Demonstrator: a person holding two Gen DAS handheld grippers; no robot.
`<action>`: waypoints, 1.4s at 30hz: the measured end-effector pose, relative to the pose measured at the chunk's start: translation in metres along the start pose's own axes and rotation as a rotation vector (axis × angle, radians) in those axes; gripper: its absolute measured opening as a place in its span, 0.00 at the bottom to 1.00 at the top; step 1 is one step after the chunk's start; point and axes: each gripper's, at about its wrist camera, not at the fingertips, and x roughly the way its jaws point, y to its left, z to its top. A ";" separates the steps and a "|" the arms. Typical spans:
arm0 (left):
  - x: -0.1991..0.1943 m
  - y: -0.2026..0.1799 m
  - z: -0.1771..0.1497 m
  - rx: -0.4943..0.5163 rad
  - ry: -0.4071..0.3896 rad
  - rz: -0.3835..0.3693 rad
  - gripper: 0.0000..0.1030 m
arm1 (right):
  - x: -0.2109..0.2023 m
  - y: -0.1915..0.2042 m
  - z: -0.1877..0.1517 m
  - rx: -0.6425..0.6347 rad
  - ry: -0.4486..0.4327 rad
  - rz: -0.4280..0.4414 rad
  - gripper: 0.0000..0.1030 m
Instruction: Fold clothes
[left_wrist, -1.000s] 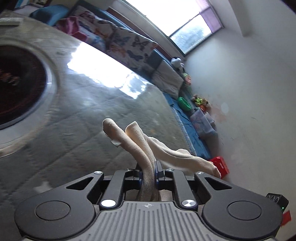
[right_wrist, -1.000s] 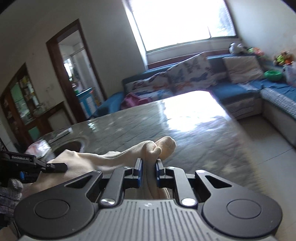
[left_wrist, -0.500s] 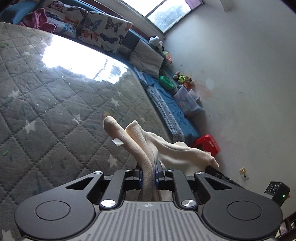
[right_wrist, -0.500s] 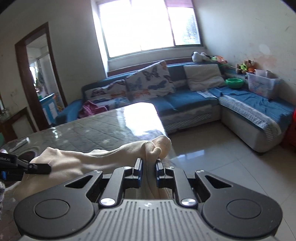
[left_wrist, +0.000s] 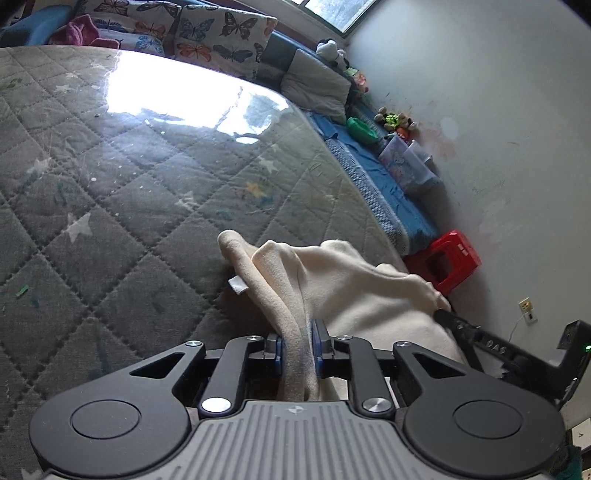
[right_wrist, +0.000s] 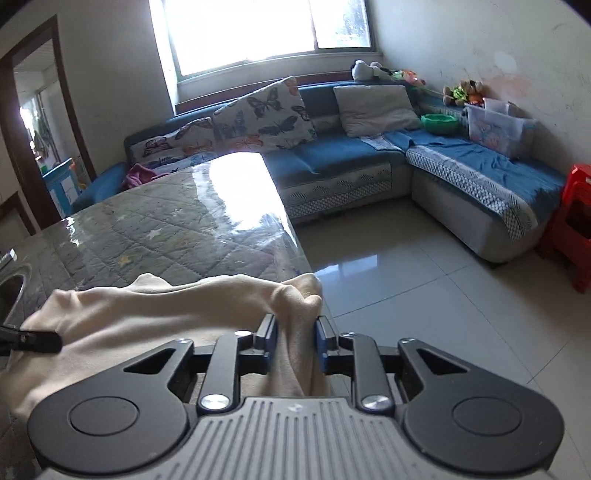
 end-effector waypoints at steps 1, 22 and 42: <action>0.000 0.001 0.000 0.003 0.000 0.000 0.19 | -0.002 0.000 0.000 -0.010 -0.010 -0.011 0.22; -0.020 -0.013 0.023 0.061 -0.081 0.030 0.32 | 0.028 0.042 0.011 -0.104 0.004 0.083 0.22; 0.054 -0.059 0.033 0.198 -0.008 0.011 0.32 | 0.039 0.070 0.010 -0.141 -0.009 0.096 0.23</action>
